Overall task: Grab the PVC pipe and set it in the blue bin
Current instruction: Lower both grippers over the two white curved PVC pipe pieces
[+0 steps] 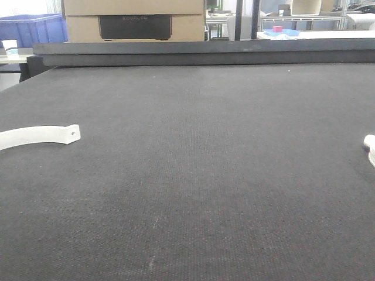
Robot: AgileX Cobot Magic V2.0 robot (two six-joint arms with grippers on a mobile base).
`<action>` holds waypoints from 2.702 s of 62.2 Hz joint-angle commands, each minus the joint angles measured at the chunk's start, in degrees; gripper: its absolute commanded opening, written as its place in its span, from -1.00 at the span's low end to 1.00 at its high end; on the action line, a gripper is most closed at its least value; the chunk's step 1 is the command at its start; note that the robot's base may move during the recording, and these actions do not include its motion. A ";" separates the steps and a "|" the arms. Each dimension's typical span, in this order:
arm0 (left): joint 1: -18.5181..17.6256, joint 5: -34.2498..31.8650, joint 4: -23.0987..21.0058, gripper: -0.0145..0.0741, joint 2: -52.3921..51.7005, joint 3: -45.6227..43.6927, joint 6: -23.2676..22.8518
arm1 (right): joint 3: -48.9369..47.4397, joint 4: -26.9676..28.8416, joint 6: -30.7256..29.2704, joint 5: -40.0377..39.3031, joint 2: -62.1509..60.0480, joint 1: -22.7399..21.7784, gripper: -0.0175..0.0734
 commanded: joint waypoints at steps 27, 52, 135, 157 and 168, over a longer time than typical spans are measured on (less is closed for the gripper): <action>0.05 -0.99 -0.29 -0.92 -0.25 -0.24 -0.05 | 0.01 0.00 -0.22 -0.77 -0.15 0.17 -0.97; 0.05 -0.99 -0.29 -0.92 -0.25 -0.24 -0.05 | 0.01 0.00 -0.22 -0.77 -0.15 0.17 -0.97; 0.05 25.51 2.49 -0.92 30.72 -48.84 -0.05 | -43.17 0.31 -0.22 18.44 25.75 0.17 -0.97; 0.05 39.96 -0.44 -0.92 56.21 -58.07 -0.05 | -53.25 2.26 -0.22 36.85 46.76 0.17 -0.97; 0.05 41.87 -5.41 -0.92 65.00 -58.24 -0.05 | -53.25 2.77 -0.22 44.02 56.79 0.17 -0.97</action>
